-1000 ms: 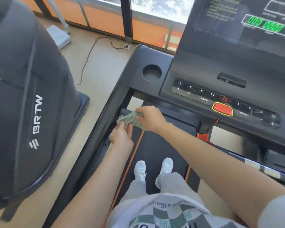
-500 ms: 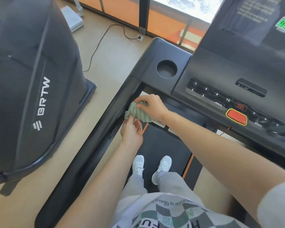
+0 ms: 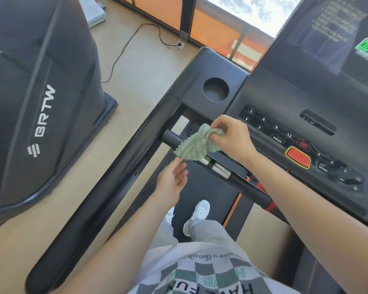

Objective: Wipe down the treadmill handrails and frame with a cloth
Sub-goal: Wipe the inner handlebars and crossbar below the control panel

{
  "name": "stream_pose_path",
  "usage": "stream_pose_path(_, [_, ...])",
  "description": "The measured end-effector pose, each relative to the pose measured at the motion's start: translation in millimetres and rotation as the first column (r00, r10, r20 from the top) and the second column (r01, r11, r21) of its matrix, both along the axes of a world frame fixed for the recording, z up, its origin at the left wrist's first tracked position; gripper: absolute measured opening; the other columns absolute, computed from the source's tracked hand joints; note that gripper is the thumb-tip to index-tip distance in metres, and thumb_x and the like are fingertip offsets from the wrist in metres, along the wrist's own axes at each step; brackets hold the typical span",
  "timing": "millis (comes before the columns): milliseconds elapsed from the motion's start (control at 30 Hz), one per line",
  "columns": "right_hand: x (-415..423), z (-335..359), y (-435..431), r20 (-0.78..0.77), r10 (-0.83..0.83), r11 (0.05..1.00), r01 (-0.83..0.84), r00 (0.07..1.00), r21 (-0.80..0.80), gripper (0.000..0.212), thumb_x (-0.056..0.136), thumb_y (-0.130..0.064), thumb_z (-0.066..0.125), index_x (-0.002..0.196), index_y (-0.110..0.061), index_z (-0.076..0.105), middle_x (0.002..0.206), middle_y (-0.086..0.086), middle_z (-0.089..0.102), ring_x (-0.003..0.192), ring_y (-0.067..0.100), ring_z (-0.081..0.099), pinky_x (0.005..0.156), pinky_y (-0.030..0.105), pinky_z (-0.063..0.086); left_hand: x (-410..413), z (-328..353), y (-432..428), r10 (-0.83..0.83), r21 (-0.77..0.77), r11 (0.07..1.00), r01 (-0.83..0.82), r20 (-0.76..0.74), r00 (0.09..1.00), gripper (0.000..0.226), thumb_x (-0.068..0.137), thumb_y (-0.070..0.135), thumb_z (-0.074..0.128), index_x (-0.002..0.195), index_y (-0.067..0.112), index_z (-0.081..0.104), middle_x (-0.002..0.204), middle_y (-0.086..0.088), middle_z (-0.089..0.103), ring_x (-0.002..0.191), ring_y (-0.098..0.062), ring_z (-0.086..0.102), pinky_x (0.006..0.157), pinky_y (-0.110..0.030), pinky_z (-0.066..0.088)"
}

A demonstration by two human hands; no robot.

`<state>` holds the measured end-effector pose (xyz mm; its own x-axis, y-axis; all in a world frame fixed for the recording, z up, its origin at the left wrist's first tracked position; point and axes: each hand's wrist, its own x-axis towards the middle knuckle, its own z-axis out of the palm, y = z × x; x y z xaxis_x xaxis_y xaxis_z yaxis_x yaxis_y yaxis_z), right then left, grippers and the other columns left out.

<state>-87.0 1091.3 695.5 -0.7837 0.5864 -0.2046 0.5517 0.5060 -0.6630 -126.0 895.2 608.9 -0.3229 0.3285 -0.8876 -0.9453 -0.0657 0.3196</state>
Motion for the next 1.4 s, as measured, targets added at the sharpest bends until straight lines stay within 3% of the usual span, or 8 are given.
stream_pose_path(167, [-25,3,-14,-0.223,-0.011,0.983,0.051,0.975,0.175,0.013,0.081,-0.009,0.070,0.093,-0.013,0.067,0.096,-0.003,0.062,0.095,0.020,0.053,0.082,0.021,0.040,-15,2,-5,0.086,0.020,0.996,-0.085,-0.031,0.996,0.027,0.095,0.035,0.069,0.118,0.021,0.069,0.118,0.001,0.074,0.108,-0.017,0.070,0.100,-0.033,0.053])
stream_pose_path(233, [-33,-9,-29,-0.176,0.065,0.982,-0.031,0.982,0.187,0.016,0.081,-0.008,0.071,0.096,-0.012,0.067,0.098,-0.003,0.057,0.097,0.019,0.048,0.082,0.020,0.036,-20,4,-2,0.111,0.041,0.993,-0.110,-0.042,0.993,0.027,0.096,0.034,0.069,0.119,0.021,0.068,0.120,0.001,0.074,0.109,-0.017,0.070,0.103,-0.036,0.052])
stream_pose_path(400, [-44,-33,-49,0.108,0.220,0.975,-0.223,0.970,0.019,0.029,0.084,-0.017,0.071,0.113,-0.018,0.068,0.105,-0.001,0.062,0.098,0.021,0.060,0.088,0.034,0.049,-25,7,3,0.139,0.102,0.986,-0.133,-0.058,0.989,0.024,0.096,0.035,0.069,0.117,0.025,0.070,0.126,0.002,0.071,0.114,-0.016,0.068,0.104,-0.036,0.051])
stream_pose_path(600, [-33,-31,-33,0.158,0.240,0.971,-0.233,0.958,-0.061,0.023,0.089,-0.017,0.067,0.111,-0.021,0.073,0.095,-0.001,0.071,0.091,0.020,0.064,0.083,0.034,0.052,-21,9,5,0.074,0.198,0.979,-0.050,-0.120,0.990,0.037,0.100,0.040,0.061,0.134,0.025,0.065,0.127,0.004,0.072,0.122,-0.016,0.066,0.113,-0.038,0.044])
stream_pose_path(900, [32,-50,-68,-0.074,0.365,0.899,-0.331,0.928,0.287,0.034,0.078,0.006,0.073,0.108,-0.010,0.077,0.107,0.003,0.069,0.094,0.030,0.062,0.082,0.030,0.049,-12,17,2,-0.015,0.216,0.973,0.076,-0.268,0.963,0.036,0.100,0.031,0.065,0.132,0.014,0.064,0.129,-0.008,0.071,0.117,-0.023,0.068,0.096,-0.037,0.056])
stream_pose_path(1067, [45,-48,-86,-0.100,0.358,0.931,-0.347,0.928,0.110,0.042,0.084,-0.006,0.074,0.125,-0.012,0.070,0.127,-0.002,0.068,0.116,0.019,0.059,0.099,0.024,0.045,-9,0,-4,0.042,0.068,0.997,-0.026,-0.252,0.967,0.027,0.095,0.009,0.070,0.121,0.002,0.067,0.122,-0.019,0.072,0.110,-0.030,0.071,0.090,-0.039,0.059])
stream_pose_path(1233, [49,-50,-62,0.032,0.246,0.950,-0.248,0.969,0.190,0.052,0.082,-0.016,0.078,0.132,-0.017,0.063,0.134,-0.002,0.062,0.120,0.023,0.051,0.102,0.033,0.042,-12,-26,-19,0.235,-0.205,0.945,-0.255,-0.118,0.965,0.022,0.096,0.007,0.068,0.118,0.002,0.065,0.120,-0.016,0.072,0.098,-0.023,0.073,0.067,-0.025,0.062])
stream_pose_path(1400, [53,-59,-46,0.213,0.206,0.975,-0.219,0.955,0.038,0.062,0.091,-0.020,0.070,0.148,-0.032,0.047,0.132,-0.008,0.059,0.108,0.021,0.058,0.091,0.035,0.047,-26,-22,2,0.335,-0.067,0.941,-0.332,0.037,0.942,0.025,0.101,0.011,0.061,0.125,0.002,0.060,0.115,-0.009,0.071,0.097,-0.019,0.070,0.065,-0.026,0.062])
